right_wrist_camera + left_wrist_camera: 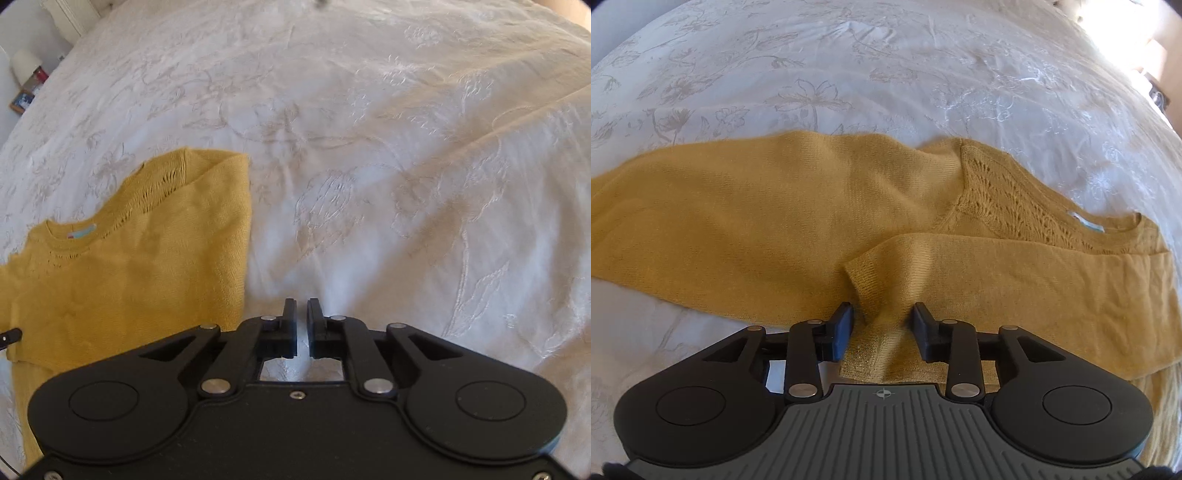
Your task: Fold small clothes
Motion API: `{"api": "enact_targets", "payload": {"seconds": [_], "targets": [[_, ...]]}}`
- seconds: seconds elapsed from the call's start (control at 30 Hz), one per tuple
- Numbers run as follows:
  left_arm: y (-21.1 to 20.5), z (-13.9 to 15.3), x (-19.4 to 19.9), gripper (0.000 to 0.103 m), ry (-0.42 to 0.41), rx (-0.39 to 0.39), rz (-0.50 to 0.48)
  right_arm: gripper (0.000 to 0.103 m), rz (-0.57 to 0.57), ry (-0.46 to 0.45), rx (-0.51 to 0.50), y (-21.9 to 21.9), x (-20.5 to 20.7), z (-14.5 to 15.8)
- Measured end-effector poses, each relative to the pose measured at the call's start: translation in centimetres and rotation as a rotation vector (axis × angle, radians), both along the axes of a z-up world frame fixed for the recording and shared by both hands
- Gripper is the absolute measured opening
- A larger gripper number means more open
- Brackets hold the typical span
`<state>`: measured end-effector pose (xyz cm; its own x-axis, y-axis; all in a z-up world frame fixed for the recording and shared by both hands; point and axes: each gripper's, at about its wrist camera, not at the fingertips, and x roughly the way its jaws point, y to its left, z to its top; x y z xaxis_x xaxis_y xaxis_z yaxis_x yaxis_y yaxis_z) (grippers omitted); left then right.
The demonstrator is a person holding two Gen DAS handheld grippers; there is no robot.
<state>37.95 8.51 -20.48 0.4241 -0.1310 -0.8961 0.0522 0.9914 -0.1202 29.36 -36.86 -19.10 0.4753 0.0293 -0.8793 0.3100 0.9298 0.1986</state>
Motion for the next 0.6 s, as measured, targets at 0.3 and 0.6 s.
{"api": "enact_targets", "payload": {"seconds": [0.3, 0.6], "targets": [[0.5, 1.2, -1.6, 0.081, -0.003, -0.039, -0.024, 0.068, 0.205, -0.049, -0.041, 5.6, -0.4, 0.8], [1.6, 2.6, -6.1, 0.093, 0.021, -0.05, -0.011, 0.08, 0.312, -0.001, -0.185, 7.3, -2.8, -1.0]]}}
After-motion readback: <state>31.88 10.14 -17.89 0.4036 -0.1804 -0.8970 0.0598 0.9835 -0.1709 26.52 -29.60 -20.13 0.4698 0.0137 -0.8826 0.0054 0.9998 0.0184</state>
